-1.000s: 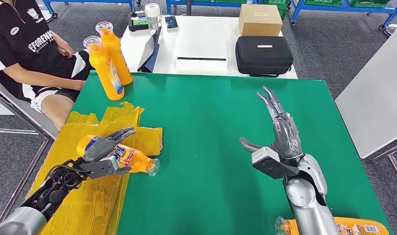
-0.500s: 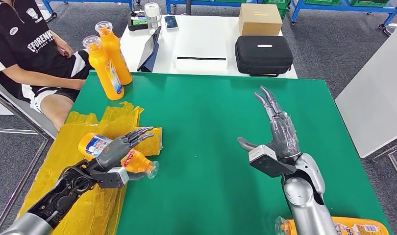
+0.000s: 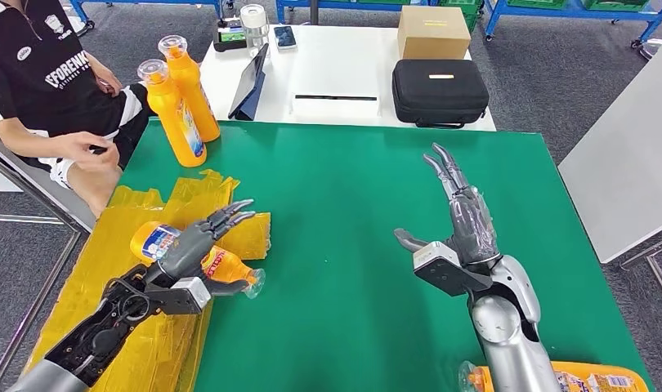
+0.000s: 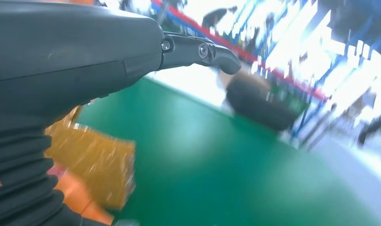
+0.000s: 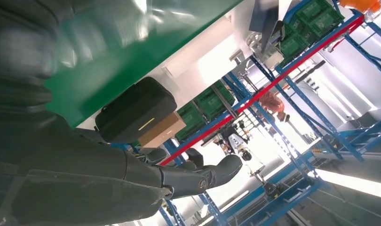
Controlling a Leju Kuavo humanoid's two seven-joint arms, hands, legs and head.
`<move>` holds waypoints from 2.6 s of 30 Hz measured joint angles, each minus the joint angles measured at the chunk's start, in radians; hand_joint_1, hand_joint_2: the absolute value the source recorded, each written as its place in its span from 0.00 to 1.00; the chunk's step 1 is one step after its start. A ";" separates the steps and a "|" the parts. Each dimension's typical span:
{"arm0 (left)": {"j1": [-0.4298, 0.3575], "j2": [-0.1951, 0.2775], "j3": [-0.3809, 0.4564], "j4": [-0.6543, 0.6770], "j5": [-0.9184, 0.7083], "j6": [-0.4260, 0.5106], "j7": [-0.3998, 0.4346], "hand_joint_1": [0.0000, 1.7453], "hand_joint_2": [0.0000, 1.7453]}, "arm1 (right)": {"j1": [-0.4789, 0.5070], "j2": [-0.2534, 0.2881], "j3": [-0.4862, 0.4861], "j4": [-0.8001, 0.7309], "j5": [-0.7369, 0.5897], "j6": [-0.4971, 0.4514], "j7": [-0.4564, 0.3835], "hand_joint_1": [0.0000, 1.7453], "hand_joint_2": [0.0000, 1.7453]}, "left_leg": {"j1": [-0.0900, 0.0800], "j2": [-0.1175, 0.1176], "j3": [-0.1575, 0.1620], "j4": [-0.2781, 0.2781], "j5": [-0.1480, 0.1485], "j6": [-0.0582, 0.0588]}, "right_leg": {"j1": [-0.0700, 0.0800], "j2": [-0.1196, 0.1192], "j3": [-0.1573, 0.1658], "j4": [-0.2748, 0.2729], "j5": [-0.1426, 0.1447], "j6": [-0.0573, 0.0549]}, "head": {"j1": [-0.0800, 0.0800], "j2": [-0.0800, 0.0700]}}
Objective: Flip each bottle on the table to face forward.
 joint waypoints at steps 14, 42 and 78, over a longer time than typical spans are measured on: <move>-0.013 -0.280 0.459 -0.059 0.202 -0.216 0.072 0.00 1.00 | 0.162 -0.047 0.076 -0.215 -0.044 0.045 0.006 0.00 1.00 | -0.001 -0.002 -0.001 0.000 0.000 0.000 | 0.000 -0.002 -0.001 -0.001 0.000 0.000 | 0.000 0.000; -0.169 -0.467 0.484 0.363 0.198 -0.261 0.065 0.00 1.00 | 0.544 -0.117 -0.400 -0.509 0.129 0.434 -0.147 0.00 1.00 | -0.002 0.000 -0.002 0.000 -0.001 0.001 | -0.001 -0.001 -0.002 -0.001 0.000 0.001 | 0.000 0.000; -0.213 -0.478 0.546 0.449 0.208 -0.250 0.074 0.00 1.00 | 0.307 -0.091 0.014 -0.155 0.320 0.212 -0.033 0.00 1.00 | 0.000 0.000 -0.003 0.000 0.002 0.002 | 0.000 0.000 -0.002 0.000 0.002 0.003 | 0.000 0.000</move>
